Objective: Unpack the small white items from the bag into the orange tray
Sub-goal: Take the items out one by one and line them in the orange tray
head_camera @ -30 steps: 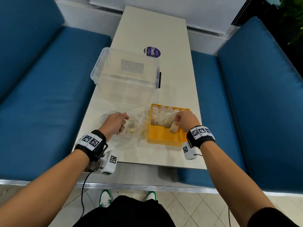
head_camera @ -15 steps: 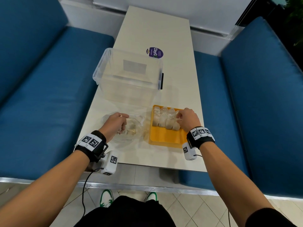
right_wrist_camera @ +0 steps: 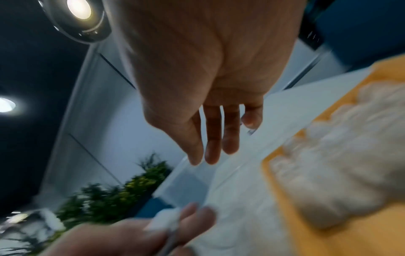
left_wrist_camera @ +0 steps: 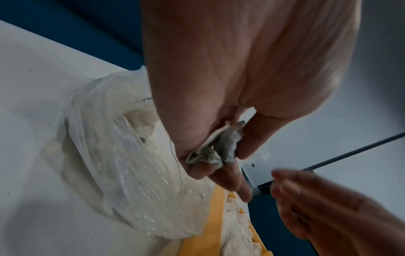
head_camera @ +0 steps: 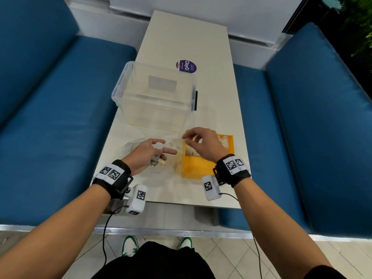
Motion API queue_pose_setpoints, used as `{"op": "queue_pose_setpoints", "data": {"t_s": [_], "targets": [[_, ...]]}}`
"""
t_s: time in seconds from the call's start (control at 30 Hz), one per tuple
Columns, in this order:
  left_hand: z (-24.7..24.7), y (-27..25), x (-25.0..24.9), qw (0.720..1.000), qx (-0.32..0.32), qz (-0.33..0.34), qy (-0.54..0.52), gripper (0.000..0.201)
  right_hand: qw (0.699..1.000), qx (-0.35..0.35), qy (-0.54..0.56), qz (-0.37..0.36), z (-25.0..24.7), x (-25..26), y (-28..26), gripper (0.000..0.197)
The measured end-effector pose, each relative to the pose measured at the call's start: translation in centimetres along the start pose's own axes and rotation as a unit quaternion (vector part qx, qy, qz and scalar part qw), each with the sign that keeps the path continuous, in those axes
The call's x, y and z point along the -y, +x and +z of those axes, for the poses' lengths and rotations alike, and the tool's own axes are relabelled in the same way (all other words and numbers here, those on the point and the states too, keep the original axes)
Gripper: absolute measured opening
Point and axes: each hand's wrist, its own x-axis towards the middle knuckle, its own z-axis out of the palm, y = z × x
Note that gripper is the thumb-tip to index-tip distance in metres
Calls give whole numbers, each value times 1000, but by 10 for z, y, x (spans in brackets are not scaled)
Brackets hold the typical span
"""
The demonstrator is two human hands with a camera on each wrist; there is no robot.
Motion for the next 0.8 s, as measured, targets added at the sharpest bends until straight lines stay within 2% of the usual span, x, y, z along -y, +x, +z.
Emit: {"op": "queue_pose_setpoints", "data": {"t_s": [0.13,0.23,0.4,0.57,0.73,0.8], "targets": [[7,-4,-4,1000,19,12,11,33,996,69,27,-41,23,33,4,22],[7,-6,-6,999,13,19,31,40,996,84,19,-36,34,41,4,16],[2,-11,-4,996,-11,45,73,21,998,25,62,-1,35,44,5,10],[-9,-7,5,986,-88,87,108,20,999,-5,41,-5,29,46,10,8],[-7,-11,5,991,-81,97,52,25,999,-7,34,4,29,48,7,18],[-5,-13,4,993,-76,86,38,28,999,-10,43,6,27,49,6,13]]}}
